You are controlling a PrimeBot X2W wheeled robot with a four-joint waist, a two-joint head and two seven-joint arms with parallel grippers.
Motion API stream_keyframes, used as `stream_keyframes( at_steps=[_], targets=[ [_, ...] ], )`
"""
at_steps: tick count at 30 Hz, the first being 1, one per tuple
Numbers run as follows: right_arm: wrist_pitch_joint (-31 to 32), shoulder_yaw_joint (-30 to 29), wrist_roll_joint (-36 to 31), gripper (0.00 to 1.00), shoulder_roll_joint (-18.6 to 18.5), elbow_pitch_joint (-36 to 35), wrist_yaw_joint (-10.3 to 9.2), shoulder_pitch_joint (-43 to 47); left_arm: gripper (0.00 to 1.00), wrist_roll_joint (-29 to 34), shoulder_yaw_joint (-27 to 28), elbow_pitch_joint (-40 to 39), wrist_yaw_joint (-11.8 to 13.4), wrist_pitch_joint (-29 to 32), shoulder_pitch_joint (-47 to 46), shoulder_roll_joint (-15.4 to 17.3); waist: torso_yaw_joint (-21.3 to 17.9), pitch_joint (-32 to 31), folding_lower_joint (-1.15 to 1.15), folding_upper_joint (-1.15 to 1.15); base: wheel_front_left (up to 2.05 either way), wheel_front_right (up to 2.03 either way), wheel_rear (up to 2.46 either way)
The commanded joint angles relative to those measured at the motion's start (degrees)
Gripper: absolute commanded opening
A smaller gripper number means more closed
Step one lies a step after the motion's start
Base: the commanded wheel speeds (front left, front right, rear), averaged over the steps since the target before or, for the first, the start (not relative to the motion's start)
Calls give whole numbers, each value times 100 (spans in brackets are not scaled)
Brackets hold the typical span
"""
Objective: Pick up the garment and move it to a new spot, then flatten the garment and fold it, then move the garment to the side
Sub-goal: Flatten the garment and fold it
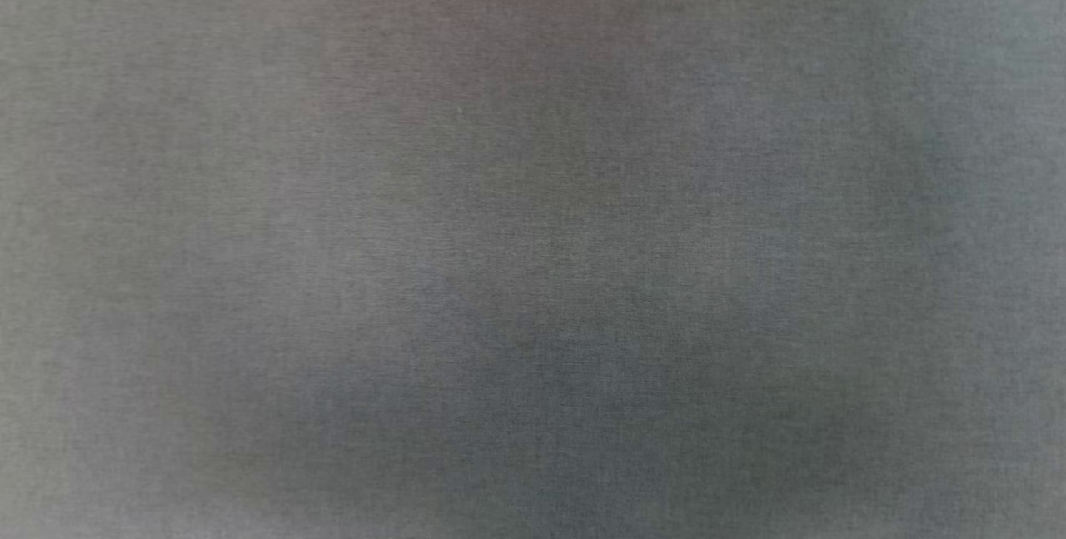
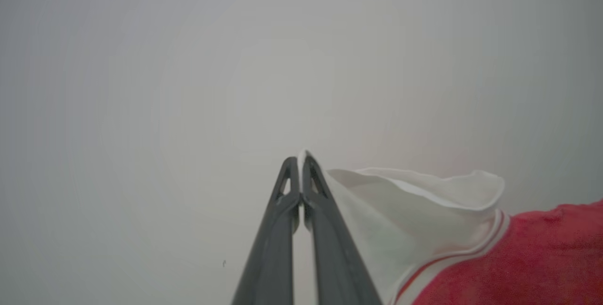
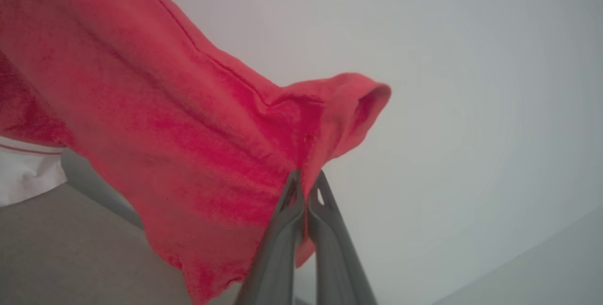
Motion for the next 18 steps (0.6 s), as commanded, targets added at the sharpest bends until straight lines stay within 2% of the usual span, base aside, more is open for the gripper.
stream_keyframes(
  at_steps=[1,5,10,15,18],
  targets=[
    [-11,78,81,0,45,210,-10,151,0,-98,14,22,-162,-20,395,-8,74,-66,0,0,0,0,0],
    [71,408,369,0,45,634,-10,465,0,-313,-293,122,-402,72,1103,-45,169,-251,0,0,0,0,0],
    [149,887,909,0,-30,799,-10,925,0,-765,-740,-197,-445,484,1839,46,249,-500,0,0,0,0,0],
    [281,1520,1677,0,-305,534,-10,1563,0,-1660,-1332,-1104,-451,1339,2688,530,318,-776,0,0,0,0,0],
    [399,1850,2162,0,-529,184,-10,1959,0,-2151,-1482,-1625,-449,1788,3130,874,348,-917,0,0,0,0,0]
  ],
)
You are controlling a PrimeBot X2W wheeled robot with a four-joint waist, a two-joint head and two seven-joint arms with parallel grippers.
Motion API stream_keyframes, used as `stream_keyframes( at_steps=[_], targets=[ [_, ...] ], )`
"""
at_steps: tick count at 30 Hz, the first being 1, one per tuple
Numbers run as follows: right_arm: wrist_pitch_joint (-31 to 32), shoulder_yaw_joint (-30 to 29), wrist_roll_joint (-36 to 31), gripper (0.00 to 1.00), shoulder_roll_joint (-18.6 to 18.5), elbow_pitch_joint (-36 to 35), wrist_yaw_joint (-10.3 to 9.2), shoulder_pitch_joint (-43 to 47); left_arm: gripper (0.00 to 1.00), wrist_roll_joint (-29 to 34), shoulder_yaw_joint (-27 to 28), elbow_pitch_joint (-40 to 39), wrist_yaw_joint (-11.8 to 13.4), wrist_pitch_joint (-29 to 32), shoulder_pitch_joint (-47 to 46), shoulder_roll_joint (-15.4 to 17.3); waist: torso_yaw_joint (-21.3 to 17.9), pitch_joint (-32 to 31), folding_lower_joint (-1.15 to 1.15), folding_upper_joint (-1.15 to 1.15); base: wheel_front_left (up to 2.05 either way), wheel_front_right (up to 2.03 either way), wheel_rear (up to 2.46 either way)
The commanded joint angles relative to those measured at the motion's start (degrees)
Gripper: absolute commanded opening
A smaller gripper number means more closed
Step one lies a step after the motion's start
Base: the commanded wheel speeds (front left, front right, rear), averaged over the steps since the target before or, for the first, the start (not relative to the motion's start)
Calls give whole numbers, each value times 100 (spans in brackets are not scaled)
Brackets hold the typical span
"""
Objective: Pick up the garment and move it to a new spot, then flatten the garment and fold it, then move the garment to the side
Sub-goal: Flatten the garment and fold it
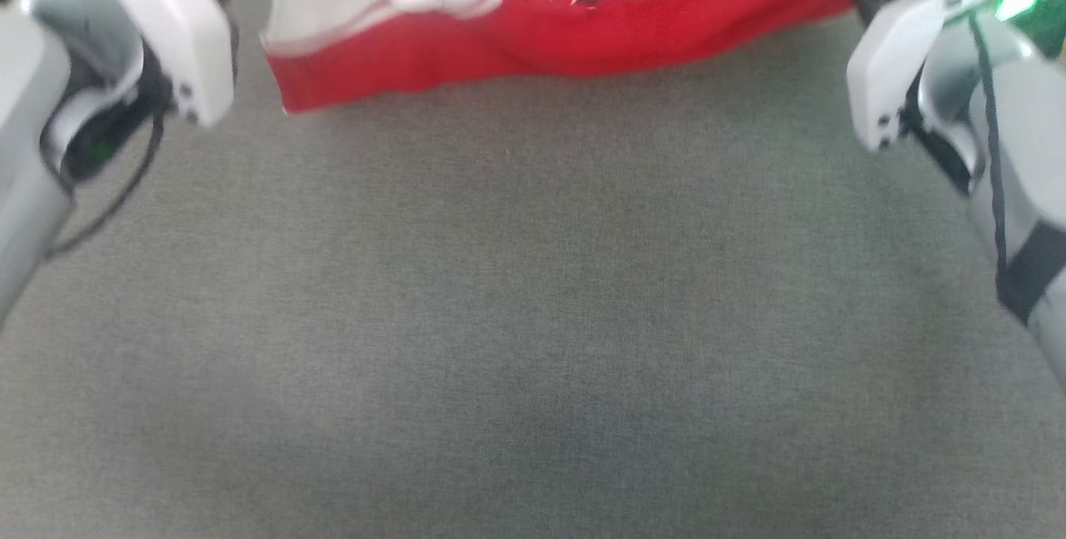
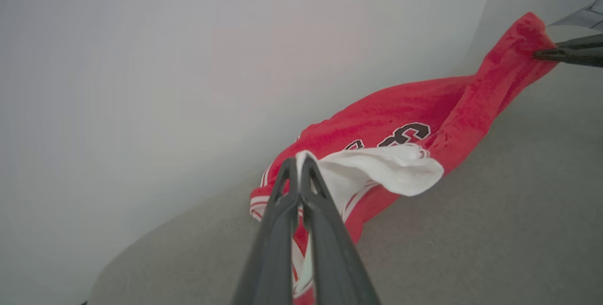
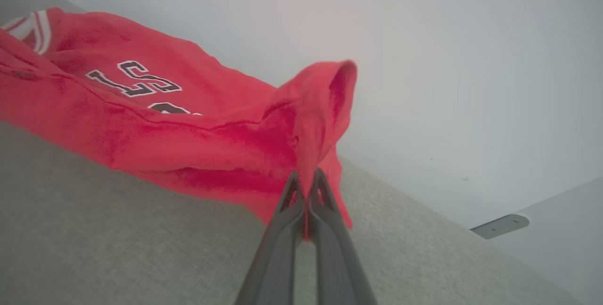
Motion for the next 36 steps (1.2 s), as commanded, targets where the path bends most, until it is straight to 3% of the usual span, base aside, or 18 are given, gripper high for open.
stream_keyframes(
  at_steps=[1,5,13,19,36],
  targets=[
    [61,92,221,0,-57,-153,-9,226,0,-190,-18,-142,-1,132,217,94,38,-121,0,0,0,0,0],
    [311,374,873,0,-438,-768,-9,810,0,-633,-90,-774,141,562,852,422,44,-322,0,0,0,0,0],
    [717,462,1944,0,-1212,-2086,-9,2281,0,-1315,-303,-2422,1053,914,2382,1090,7,-682,0,0,0,0,0],
    [786,313,2320,0,-1496,-2628,-8,3166,0,-1647,-457,-3178,1573,805,3235,1338,6,-859,0,0,0,0,0],
    [679,1066,2918,0,-2618,-4091,-5,4800,0,-2377,-760,-4255,2412,843,4638,1862,142,-1034,0,0,0,0,0]
  ],
)
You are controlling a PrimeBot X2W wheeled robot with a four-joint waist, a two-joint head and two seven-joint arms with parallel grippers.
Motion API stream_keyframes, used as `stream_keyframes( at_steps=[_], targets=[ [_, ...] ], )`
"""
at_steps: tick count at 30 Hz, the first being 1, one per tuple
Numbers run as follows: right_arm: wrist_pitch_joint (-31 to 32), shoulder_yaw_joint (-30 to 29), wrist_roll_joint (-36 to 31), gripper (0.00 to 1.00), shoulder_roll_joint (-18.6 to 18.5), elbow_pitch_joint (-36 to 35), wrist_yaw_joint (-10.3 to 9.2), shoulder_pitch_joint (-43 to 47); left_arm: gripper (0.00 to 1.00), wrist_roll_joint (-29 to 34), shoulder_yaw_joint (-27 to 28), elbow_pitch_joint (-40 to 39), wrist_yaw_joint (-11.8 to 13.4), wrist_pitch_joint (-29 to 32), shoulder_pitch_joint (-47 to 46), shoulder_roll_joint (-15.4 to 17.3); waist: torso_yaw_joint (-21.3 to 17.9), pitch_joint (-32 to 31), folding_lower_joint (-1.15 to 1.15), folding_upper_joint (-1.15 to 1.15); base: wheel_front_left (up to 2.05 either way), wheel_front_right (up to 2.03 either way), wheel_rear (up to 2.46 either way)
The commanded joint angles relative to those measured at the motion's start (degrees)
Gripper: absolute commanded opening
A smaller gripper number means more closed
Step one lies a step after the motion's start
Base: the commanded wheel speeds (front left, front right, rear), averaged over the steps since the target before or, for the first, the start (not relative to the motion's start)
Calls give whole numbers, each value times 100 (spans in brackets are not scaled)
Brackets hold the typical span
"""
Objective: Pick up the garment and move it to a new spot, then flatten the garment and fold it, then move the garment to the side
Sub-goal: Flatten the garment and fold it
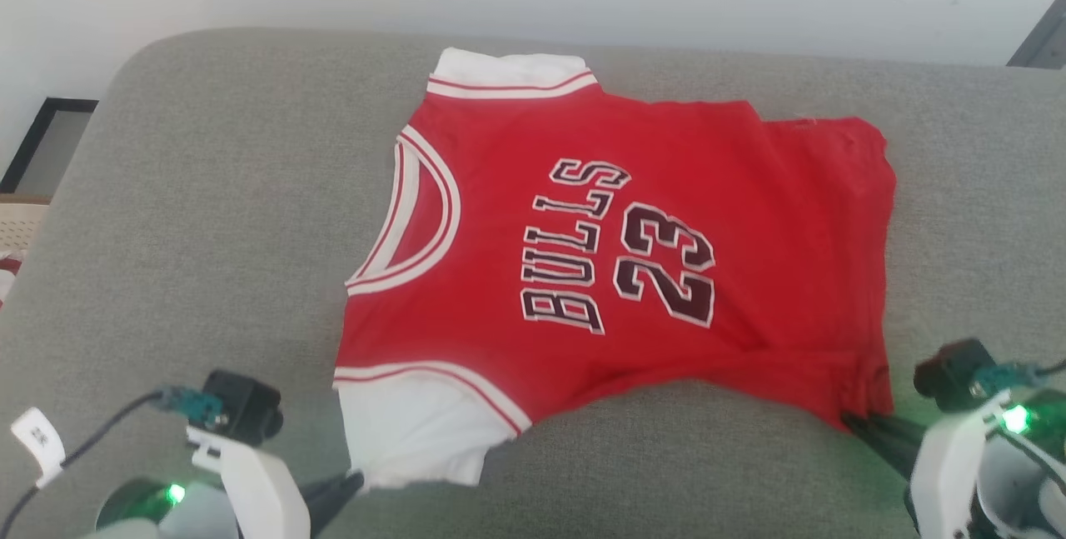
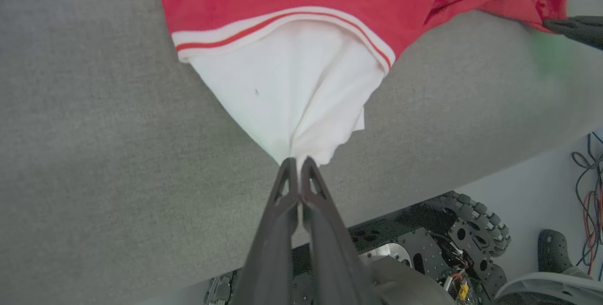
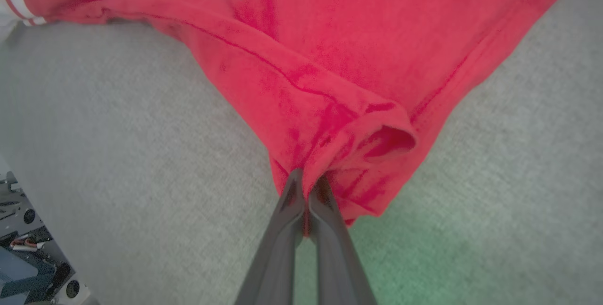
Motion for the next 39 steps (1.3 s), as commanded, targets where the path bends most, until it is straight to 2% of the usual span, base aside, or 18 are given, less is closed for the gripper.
stream_keyframes(
  at_steps=[1,9,13,18,22,25,29,39],
  targets=[
    [-33,24,55,0,-62,-38,-2,75,0,-9,-19,-18,54,23,92,16,4,3,0,0,0,0,0],
    [-107,499,568,0,-587,-409,0,357,0,-286,-96,-426,419,44,459,199,20,34,0,0,0,0,0],
    [-251,620,701,0,-739,-506,-1,268,0,-177,-17,-616,557,-40,447,365,7,38,0,0,0,0,0],
    [-468,643,775,0,-778,-558,-1,69,0,139,206,-838,669,-200,97,610,-38,28,0,0,0,0,0],
    [-552,538,737,0,-701,-500,-1,-162,0,495,396,-861,647,-162,-313,803,-109,45,0,0,0,0,0],
    [-494,419,650,0,-565,-411,-1,-402,0,755,515,-756,498,-53,-720,834,-184,107,0,0,0,0,0],
    [-338,190,496,0,-296,-168,-1,-736,0,1052,634,-377,169,111,-1282,676,-296,238,0,0,0,0,0],
    [166,-381,-186,0,584,641,-3,-1562,0,1577,621,1401,-872,425,-2530,-257,-532,699,0,0,0,0,0]
  ],
)
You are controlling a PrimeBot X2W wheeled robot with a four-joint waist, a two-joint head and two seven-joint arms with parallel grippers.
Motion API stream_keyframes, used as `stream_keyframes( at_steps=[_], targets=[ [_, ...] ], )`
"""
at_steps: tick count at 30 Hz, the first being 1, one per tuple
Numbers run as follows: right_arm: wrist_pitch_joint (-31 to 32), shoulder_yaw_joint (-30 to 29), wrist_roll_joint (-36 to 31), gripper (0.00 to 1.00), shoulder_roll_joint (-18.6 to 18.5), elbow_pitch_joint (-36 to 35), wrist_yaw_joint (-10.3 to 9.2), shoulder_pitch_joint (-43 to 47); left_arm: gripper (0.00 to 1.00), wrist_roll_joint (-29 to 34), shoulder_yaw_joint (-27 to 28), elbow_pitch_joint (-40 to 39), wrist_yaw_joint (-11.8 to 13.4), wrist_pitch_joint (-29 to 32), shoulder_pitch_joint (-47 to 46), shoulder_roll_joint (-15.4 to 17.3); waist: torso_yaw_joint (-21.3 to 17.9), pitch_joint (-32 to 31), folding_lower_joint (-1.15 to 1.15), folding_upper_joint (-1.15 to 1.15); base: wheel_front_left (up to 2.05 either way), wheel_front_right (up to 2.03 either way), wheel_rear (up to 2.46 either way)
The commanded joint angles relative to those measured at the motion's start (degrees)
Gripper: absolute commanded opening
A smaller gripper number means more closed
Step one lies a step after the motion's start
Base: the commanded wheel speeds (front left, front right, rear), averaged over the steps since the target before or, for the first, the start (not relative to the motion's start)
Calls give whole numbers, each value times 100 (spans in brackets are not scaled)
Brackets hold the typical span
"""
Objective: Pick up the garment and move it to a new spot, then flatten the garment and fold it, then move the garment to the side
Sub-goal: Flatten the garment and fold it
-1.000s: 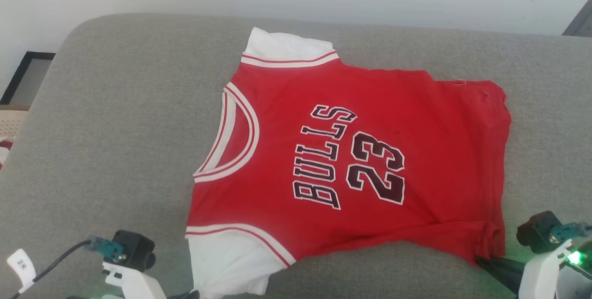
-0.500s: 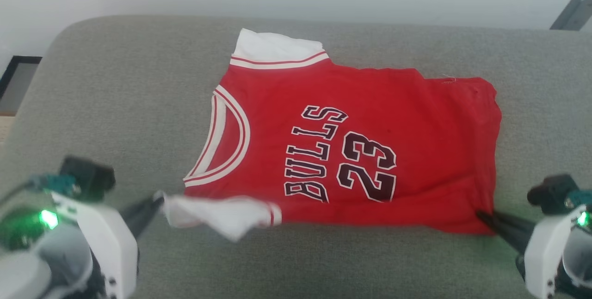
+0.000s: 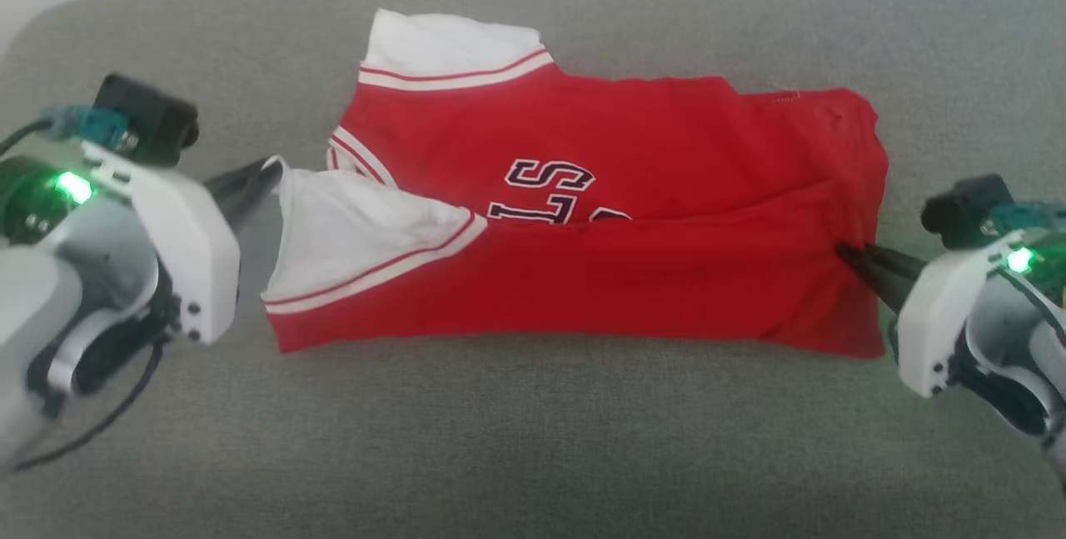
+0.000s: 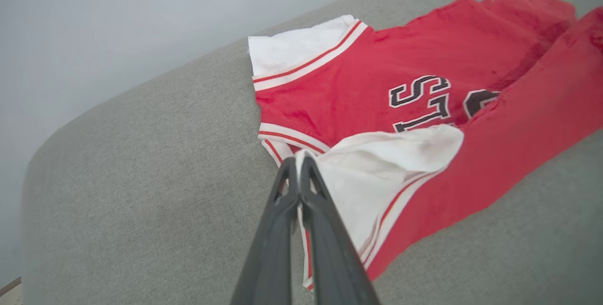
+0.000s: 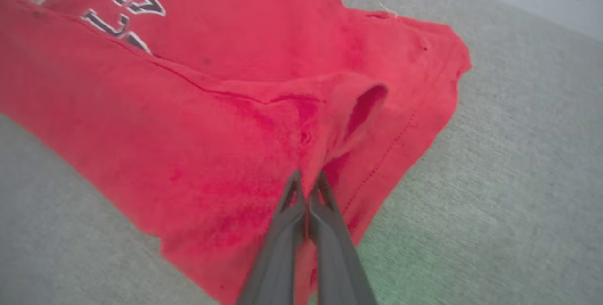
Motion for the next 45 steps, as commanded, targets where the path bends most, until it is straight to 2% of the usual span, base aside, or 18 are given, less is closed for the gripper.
stream_keyframes(
  at_steps=[1,12,16,17,18,19,20,21,22,23,30,33,36,45],
  targets=[
    [122,-103,-159,0,158,195,-4,-147,0,114,-28,353,-184,36,-210,-186,-94,170,0,0,0,0,0],
    [569,-349,-600,0,924,835,-4,-432,0,60,-246,2254,-1055,70,-682,-1158,-233,484,0,0,0,0,0],
    [754,-358,-653,0,1083,995,-4,-504,0,-48,-321,2891,-1272,227,-737,-1445,-260,505,0,0,0,0,0],
    [793,-358,-651,0,1120,1017,-4,-535,1,-101,-336,3023,-1318,261,-737,-1518,-263,503,0,0,0,0,0],
    [836,-376,-634,0,1158,1043,-4,-557,13,-167,-333,3155,-1361,299,-744,-1582,-263,498,0,0,0,0,0],
    [881,-390,-632,23,1173,1062,-4,-574,27,-216,-331,3267,-1397,328,-762,-1634,-262,488,0,0,0,0,0],
    [918,-394,-658,40,1182,1062,-4,-609,41,-262,-327,3376,-1426,340,-784,-1685,-261,475,0,0,0,0,0],
    [932,-415,-671,53,1189,1046,-4,-646,69,-312,-316,3466,-1447,356,-810,-1724,-260,456,0,0,0,0,0],
    [957,-435,-673,90,1190,1028,-4,-664,91,-352,-298,3527,-1475,362,-830,-1756,-257,433,0,0,0,0,0],
    [989,-451,-670,100,1179,993,-4,-670,100,-351,-293,3580,-1497,376,-849,-1779,-252,404,0,0,0,0,0],
    [869,-790,-760,100,1024,608,-4,-511,100,-404,-285,3593,-1544,345,-807,-1718,-186,158,0,0,0,0,0],
    [520,-1233,-974,100,992,336,-2,-334,100,-521,-253,3394,-1415,403,-629,-1595,-165,32,0,0,0,0,0],
    [102,-1665,-1296,100,1124,130,-1,-102,100,-646,-244,3123,-1270,502,-452,-1470,-161,-39,0,0,0,0,0],
    [-1024,-2953,-2392,100,1806,-624,-2,750,100,-999,-310,1969,-565,857,308,-921,-297,-108,0,0,0,0,0]
  ],
)
